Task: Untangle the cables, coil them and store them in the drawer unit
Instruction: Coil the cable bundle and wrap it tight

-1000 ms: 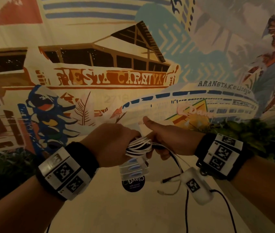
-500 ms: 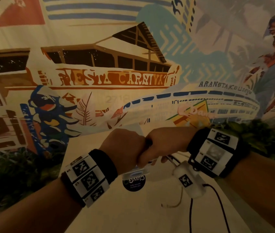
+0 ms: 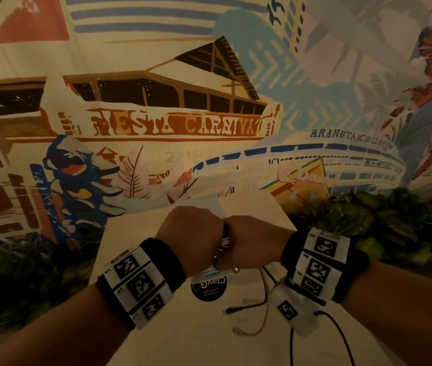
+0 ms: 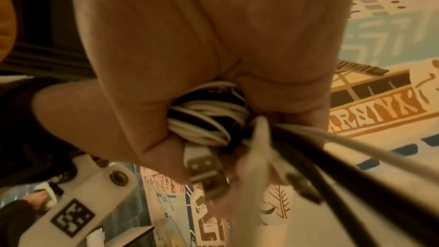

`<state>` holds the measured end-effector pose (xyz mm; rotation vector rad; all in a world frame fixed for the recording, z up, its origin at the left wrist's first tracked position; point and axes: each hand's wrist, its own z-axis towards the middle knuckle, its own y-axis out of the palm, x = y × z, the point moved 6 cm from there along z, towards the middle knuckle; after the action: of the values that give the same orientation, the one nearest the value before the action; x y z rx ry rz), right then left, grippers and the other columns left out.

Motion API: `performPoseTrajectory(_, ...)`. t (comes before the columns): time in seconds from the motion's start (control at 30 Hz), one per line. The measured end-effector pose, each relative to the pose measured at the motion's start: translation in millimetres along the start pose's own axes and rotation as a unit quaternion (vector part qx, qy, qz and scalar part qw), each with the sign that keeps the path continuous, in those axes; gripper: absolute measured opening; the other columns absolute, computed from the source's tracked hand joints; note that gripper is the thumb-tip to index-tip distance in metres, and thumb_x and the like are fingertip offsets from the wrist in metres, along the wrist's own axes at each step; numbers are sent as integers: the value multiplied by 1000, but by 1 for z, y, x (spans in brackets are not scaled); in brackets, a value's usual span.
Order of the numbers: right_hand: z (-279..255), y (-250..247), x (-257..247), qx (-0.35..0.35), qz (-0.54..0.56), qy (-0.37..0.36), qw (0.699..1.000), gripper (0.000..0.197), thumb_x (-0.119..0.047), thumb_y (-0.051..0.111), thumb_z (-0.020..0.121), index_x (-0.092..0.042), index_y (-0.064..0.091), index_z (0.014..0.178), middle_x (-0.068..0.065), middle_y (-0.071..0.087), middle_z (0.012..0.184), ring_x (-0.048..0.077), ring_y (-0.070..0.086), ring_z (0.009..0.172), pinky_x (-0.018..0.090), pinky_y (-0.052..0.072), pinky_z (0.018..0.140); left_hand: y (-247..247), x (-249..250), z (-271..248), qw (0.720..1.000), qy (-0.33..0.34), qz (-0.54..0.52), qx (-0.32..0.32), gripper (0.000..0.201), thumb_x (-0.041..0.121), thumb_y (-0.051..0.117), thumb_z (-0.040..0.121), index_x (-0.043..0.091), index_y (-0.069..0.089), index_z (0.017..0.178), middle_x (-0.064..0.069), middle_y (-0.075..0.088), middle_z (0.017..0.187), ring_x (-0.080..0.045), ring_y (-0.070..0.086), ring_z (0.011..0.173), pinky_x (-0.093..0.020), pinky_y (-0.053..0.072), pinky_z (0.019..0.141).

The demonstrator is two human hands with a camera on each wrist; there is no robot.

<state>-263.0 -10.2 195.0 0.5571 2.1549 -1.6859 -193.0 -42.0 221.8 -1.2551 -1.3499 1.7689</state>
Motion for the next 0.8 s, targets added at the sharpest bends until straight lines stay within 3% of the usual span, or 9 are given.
performPoseTrajectory(0.1, -3, 0, -1, -6, -44, -4, 999, 28, -31, 65, 94, -9, 67, 111, 13, 70, 105, 28, 67, 96, 36, 53, 86, 1, -2, 1, 1000, -6, -9, -1, 27, 35, 41, 101, 23, 63, 92, 7, 55, 78, -13, 52, 70, -24, 38, 67)
performPoseTrajectory(0.2, -5, -5, -2, 28, -21, -44, 998, 24, -28, 63, 95, -8, 68, 106, 13, 69, 98, 25, 64, 86, 29, 48, 74, -1, -6, -1, 998, -12, -57, 17, 28, 46, 45, 100, 25, 60, 111, 7, 64, 92, -11, 60, 79, -23, 45, 72)
performPoseTrajectory(0.3, -6, -11, 11, 41, 72, -35, 996, 24, -20, 65, 92, 3, 66, 95, 22, 68, 84, 19, 61, 66, 34, 50, 70, -8, -22, -5, 984, 3, -144, 101, 67, 61, 53, 87, 34, 36, 146, 8, 70, 110, -9, 67, 89, -28, 57, 78)
performPoseTrajectory(0.37, -9, -16, 23, 52, 146, -14, 988, 21, -17, 68, 90, 4, 67, 91, 18, 68, 72, 14, 60, 56, 30, 50, 65, -7, -39, -7, 968, 1, -226, 106, 99, 68, 64, 73, 40, 17, 155, 17, 63, 123, -4, 67, 93, -29, 59, 79)
performPoseTrajectory(0.47, -15, -21, 32, 66, 298, -18, 952, 18, -18, 70, 84, -2, 70, 93, 5, 63, 65, 18, 58, 58, 34, 48, 64, 12, -60, -12, 887, -44, -455, 69, 113, 64, 85, 61, 50, 20, 153, 26, 56, 130, -2, 66, 100, -32, 62, 80)
performPoseTrajectory(0.57, -23, -21, 17, 45, 433, -83, 897, 17, -9, 65, 81, -22, 76, 83, -4, 66, 69, 15, 60, 63, 32, 47, 68, 27, -49, -10, 803, -8, -595, 39, 84, 50, 85, 74, 40, 43, 145, 11, 61, 132, -12, 61, 118, -42, 58, 93)
performPoseTrajectory(0.67, -24, -14, -6, -14, 498, -150, 854, 32, -3, 60, 80, -22, 70, 103, -9, 69, 75, 9, 64, 64, 26, 51, 64, 14, -25, -10, 726, 64, -684, 42, 62, 51, 79, 78, 28, 59, 132, 19, 64, 131, -5, 59, 124, -20, 50, 99)
performPoseTrajectory(0.73, -22, -10, -18, -47, 528, -174, 830, 34, 2, 54, 82, -20, 64, 105, -9, 67, 70, 10, 62, 59, 27, 52, 59, -6, -16, -11, 674, 87, -731, 59, 52, 59, 74, 75, 34, 67, 121, 33, 65, 121, 8, 60, 115, -11, 49, 92)
performPoseTrajectory(0.8, -22, -11, -28, -71, 558, -199, 803, 34, 2, 60, 78, -25, 71, 96, -4, 61, 65, 14, 58, 55, 28, 52, 56, -21, -9, -11, 649, 117, -748, 72, 33, 49, 67, 82, 49, 70, 115, 36, 65, 117, 12, 60, 112, -9, 49, 90)
